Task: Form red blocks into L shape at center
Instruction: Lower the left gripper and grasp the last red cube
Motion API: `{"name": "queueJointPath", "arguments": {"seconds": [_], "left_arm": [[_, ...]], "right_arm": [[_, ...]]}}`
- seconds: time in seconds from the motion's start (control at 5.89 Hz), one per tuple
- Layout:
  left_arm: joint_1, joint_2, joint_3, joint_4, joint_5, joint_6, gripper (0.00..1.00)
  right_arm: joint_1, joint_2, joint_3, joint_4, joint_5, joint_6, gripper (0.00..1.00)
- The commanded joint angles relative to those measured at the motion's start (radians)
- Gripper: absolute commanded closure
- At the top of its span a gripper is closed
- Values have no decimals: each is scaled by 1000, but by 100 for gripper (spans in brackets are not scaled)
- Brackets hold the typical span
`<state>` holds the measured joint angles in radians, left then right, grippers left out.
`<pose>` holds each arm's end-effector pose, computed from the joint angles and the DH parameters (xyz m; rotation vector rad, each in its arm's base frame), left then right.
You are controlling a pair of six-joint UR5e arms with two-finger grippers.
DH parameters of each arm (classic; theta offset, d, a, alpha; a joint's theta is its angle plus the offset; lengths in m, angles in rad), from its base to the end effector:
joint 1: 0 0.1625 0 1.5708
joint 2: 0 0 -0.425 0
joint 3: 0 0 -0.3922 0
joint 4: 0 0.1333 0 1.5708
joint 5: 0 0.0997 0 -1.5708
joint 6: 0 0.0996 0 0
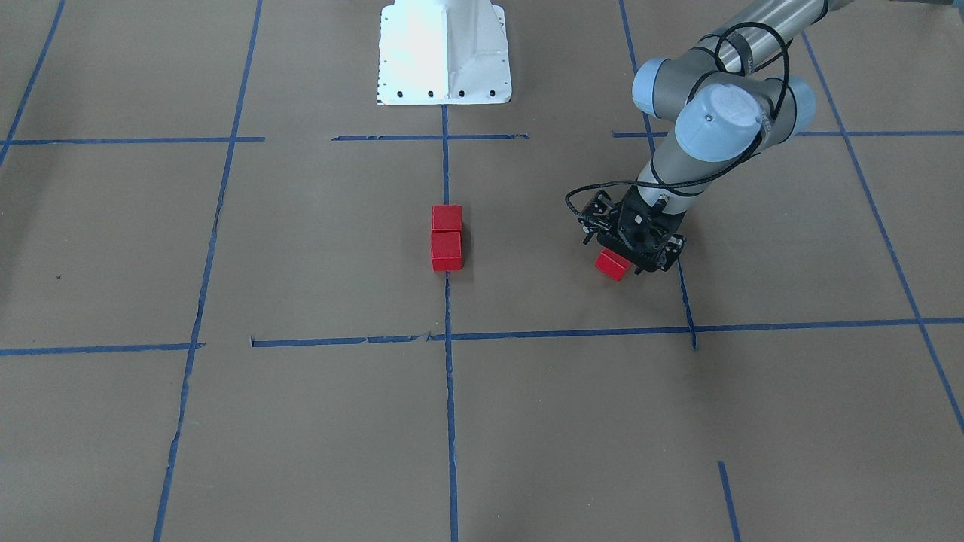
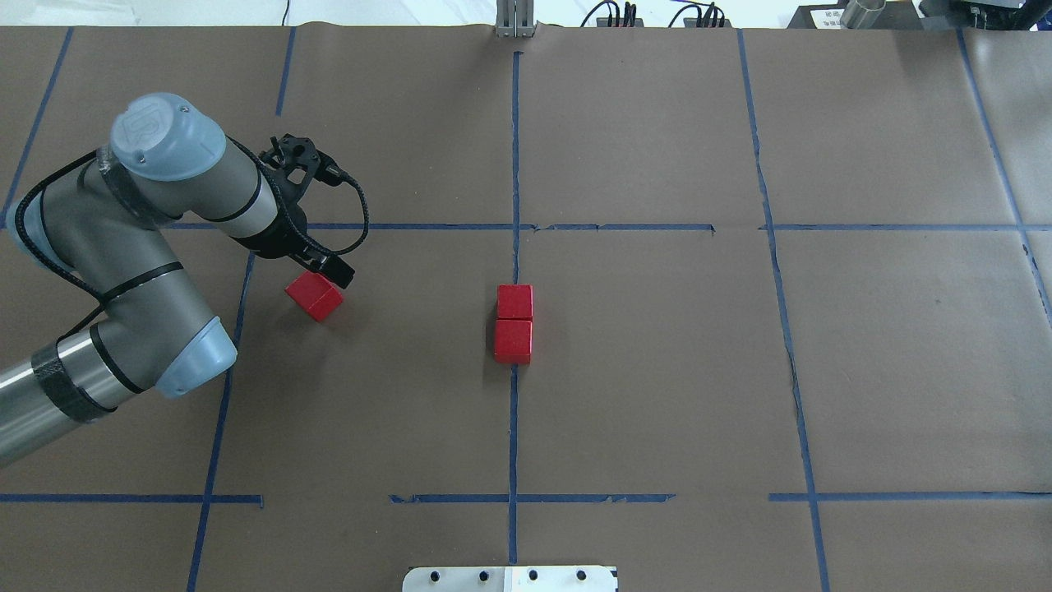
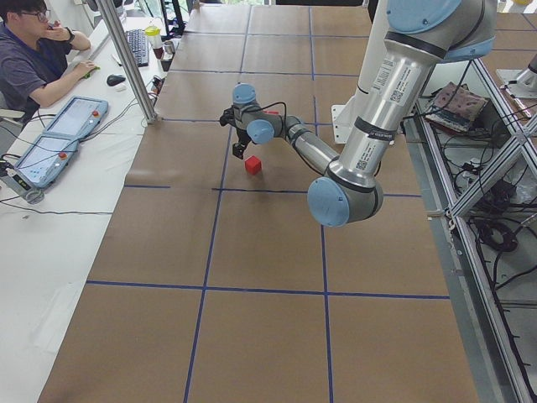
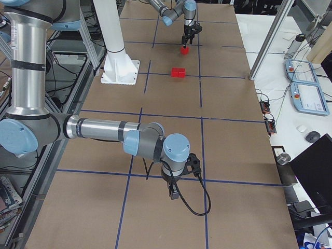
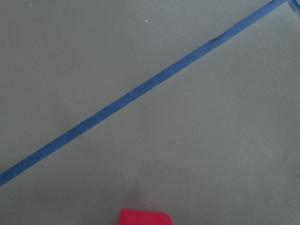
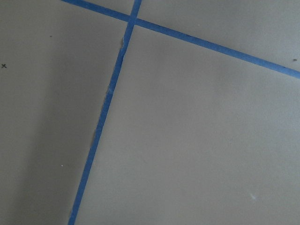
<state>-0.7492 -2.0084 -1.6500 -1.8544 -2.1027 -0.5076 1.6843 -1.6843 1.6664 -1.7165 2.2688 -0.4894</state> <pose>0.4211 -0.5047 0.3419 0.3075 0.8860 0.5036 0.1175 -0.4193 0.6833 0.0572 -0.7144 -0.3027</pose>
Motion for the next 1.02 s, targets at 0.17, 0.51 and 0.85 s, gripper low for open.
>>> {"name": "queueJointPath", "arguments": {"seconds": [0.17,0.51,0.85], "left_arm": [[7,8,7,0,4,-17,0],[45,5,38,-2,52,-19,0],[47,7,45,1,53,-17,0]], "right_arm": [[0,0,1,0,0,-1,0],[0,0,1,0,0,-1,0],[0,0,1,0,0,-2,0]]}}
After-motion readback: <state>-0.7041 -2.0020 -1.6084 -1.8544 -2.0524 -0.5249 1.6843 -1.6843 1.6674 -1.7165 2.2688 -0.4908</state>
